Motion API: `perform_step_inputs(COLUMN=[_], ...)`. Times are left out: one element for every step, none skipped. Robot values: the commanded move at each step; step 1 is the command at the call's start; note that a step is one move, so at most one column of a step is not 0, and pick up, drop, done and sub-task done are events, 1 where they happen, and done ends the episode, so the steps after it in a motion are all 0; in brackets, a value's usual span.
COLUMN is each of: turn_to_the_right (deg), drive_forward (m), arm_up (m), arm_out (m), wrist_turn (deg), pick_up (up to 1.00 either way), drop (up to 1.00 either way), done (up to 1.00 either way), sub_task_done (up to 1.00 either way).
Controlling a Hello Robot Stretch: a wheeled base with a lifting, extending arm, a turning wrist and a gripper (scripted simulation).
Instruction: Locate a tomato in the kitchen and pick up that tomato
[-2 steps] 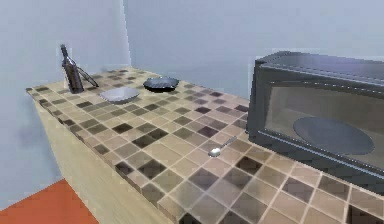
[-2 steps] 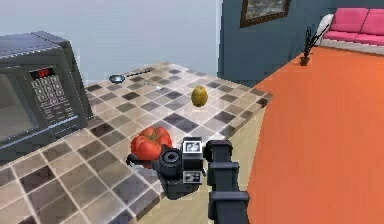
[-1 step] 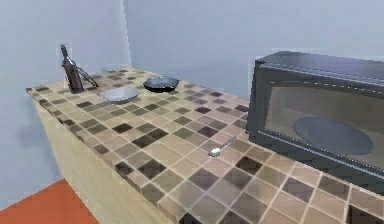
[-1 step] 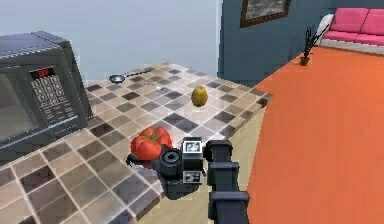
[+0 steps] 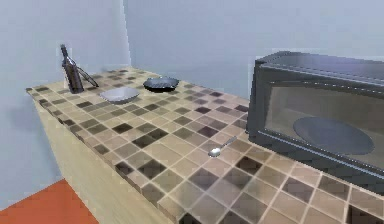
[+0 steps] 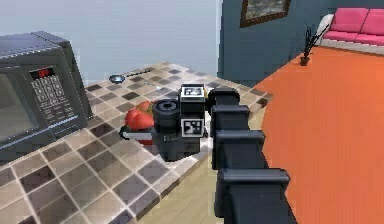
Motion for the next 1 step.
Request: perform_step_inputs(turn_to_the_right=[0.0], drive_forward=[0.0], arm_up=[0.0], arm_out=[0.0], wrist_turn=[0.0], pick_up=[0.0], drop=[0.0], done=[1.0], sub_task_done=[0.0])
